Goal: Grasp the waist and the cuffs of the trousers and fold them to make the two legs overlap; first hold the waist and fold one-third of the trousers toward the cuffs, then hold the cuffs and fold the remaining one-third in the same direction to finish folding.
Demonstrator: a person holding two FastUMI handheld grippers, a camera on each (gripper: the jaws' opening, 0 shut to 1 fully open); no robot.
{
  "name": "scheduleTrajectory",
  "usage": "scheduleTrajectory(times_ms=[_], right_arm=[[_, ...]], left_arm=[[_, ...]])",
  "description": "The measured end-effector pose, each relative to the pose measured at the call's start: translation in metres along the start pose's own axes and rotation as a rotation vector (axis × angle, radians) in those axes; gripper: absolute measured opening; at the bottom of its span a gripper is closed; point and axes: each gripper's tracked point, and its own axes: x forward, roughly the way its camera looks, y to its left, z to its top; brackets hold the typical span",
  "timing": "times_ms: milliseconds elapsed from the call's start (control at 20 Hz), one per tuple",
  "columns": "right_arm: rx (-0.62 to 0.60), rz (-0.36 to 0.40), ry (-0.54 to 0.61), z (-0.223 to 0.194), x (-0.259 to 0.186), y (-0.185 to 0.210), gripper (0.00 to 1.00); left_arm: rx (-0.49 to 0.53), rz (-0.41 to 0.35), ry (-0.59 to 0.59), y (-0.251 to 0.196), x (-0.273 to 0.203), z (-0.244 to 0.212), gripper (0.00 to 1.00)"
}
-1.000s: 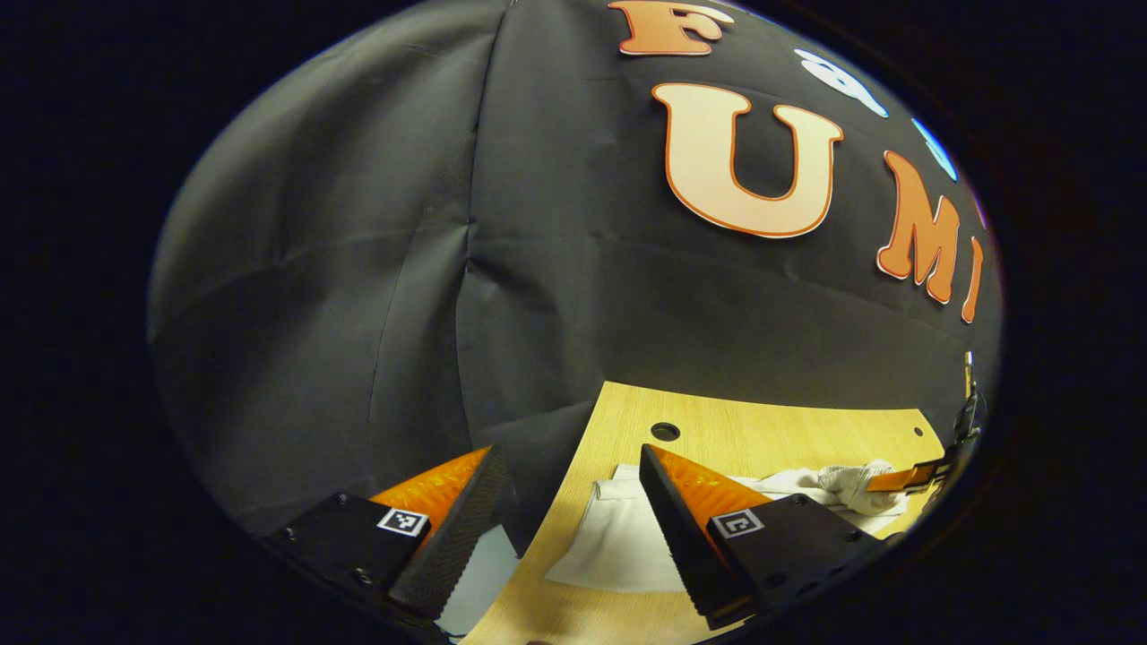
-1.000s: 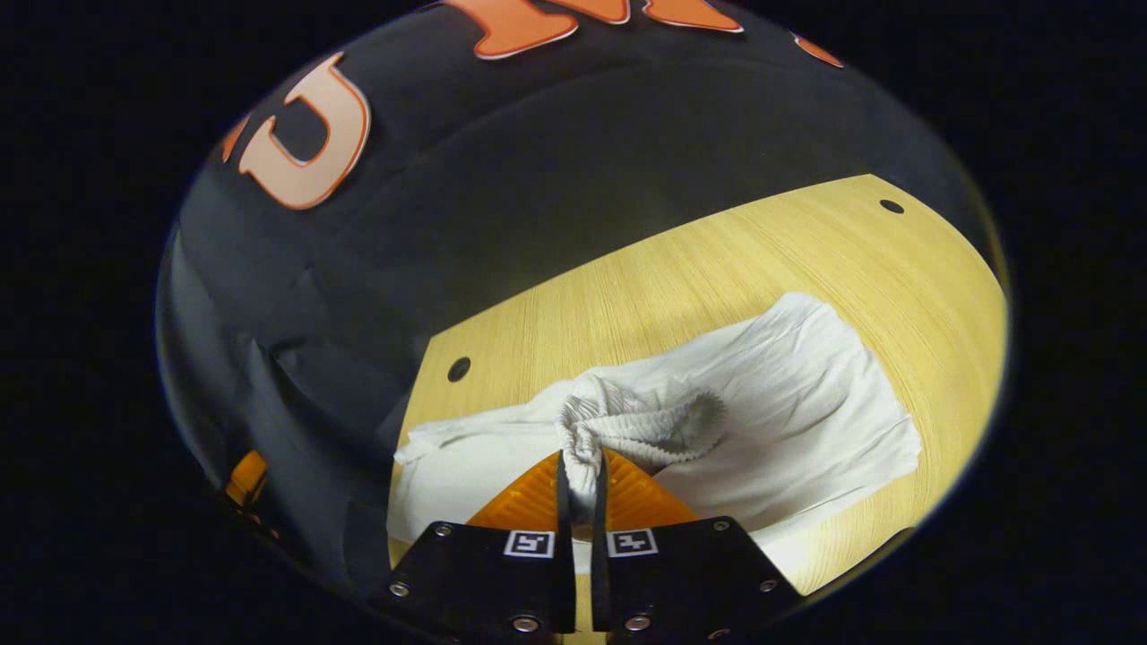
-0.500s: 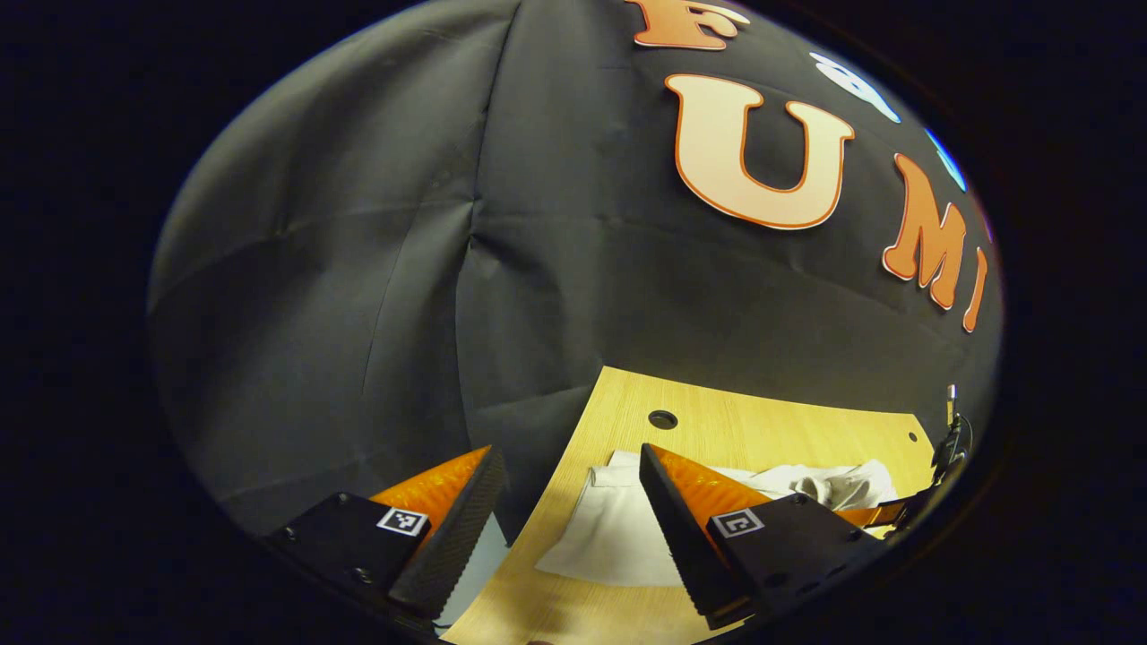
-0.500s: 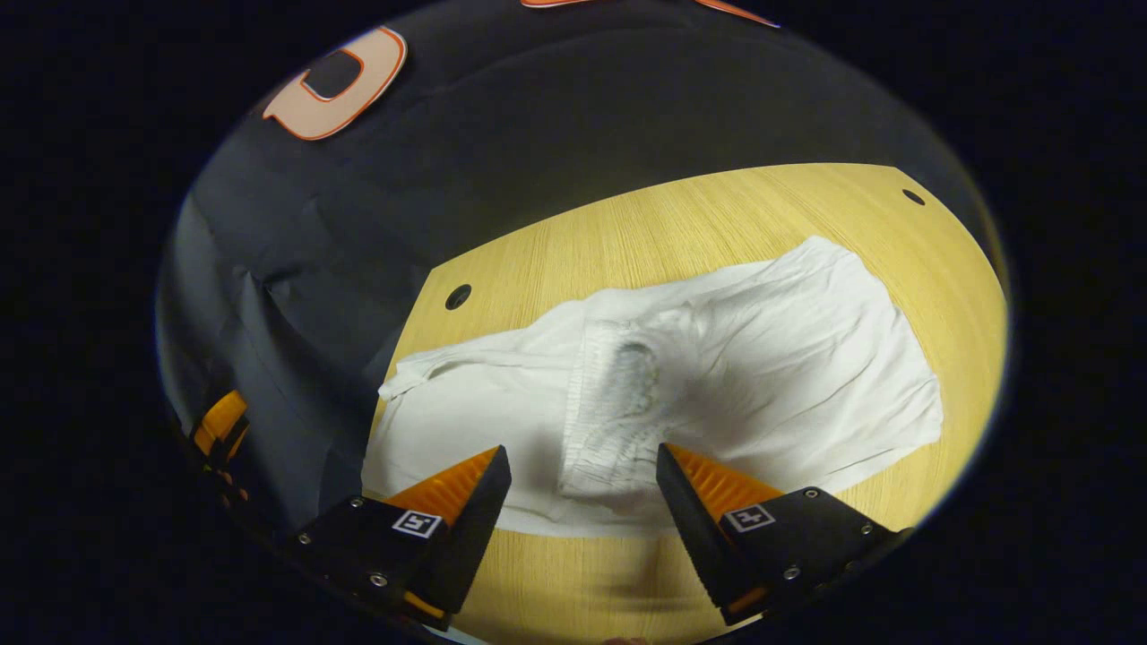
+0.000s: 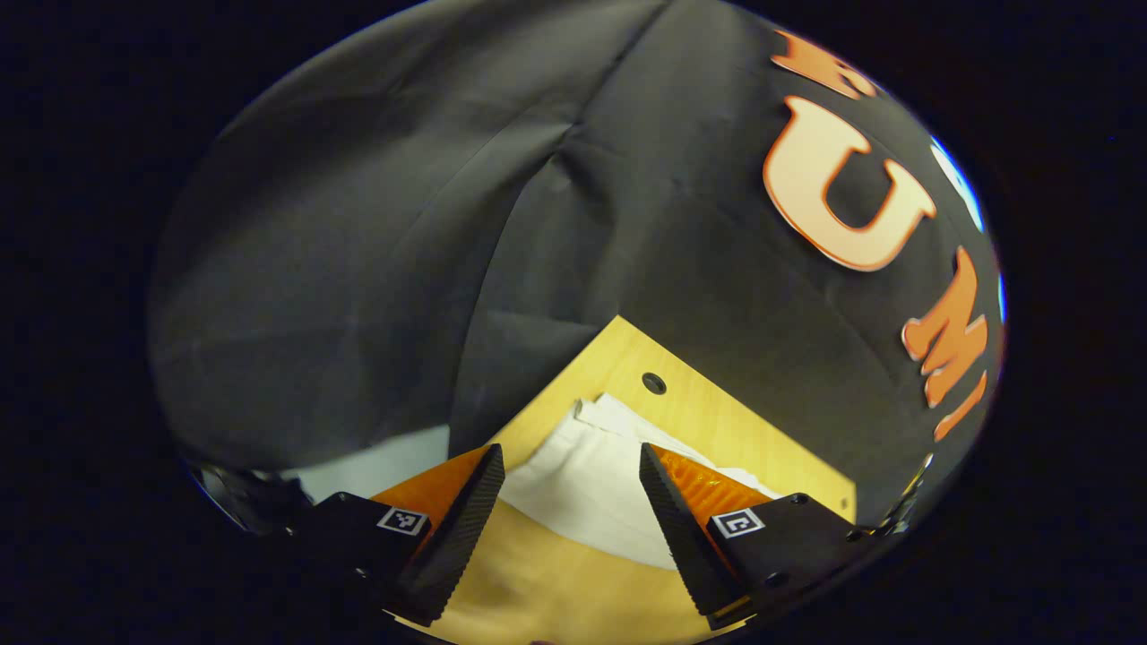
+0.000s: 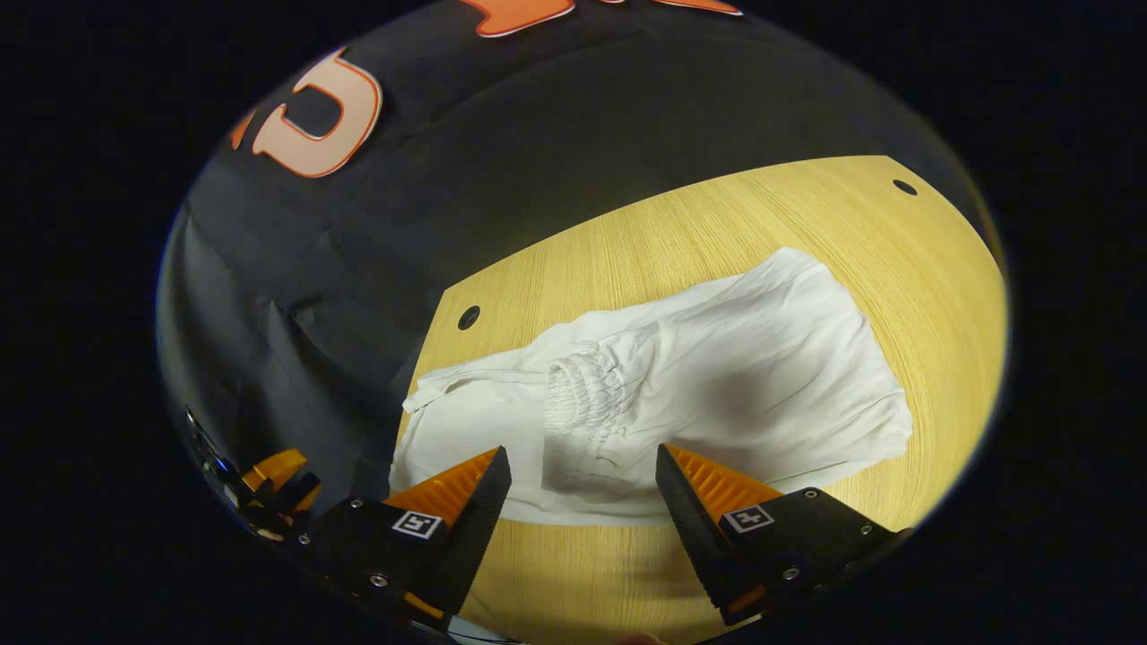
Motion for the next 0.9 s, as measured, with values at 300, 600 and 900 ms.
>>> scheduleTrajectory(times_ms=[300, 600, 900], right_arm=[[-0.025, -0.029, 0.014, 0.006, -0.018, -0.035, 0.98], [0.014, -0.08, 0.029, 0.011, -0.028, -0.073, 0.98], [0.06, -0.093, 0.042, 0.015, -0.025, -0.083, 0.98]], left_arm=[[-0.302, 0.033, 0.098, 0.013, 0.006, -0.039, 1.0], [-0.426, 0.069, 0.122, 0.035, 0.005, -0.048, 0.99], [-0.459, 0.087, 0.158, 0.041, 0.028, -0.057, 0.96]])
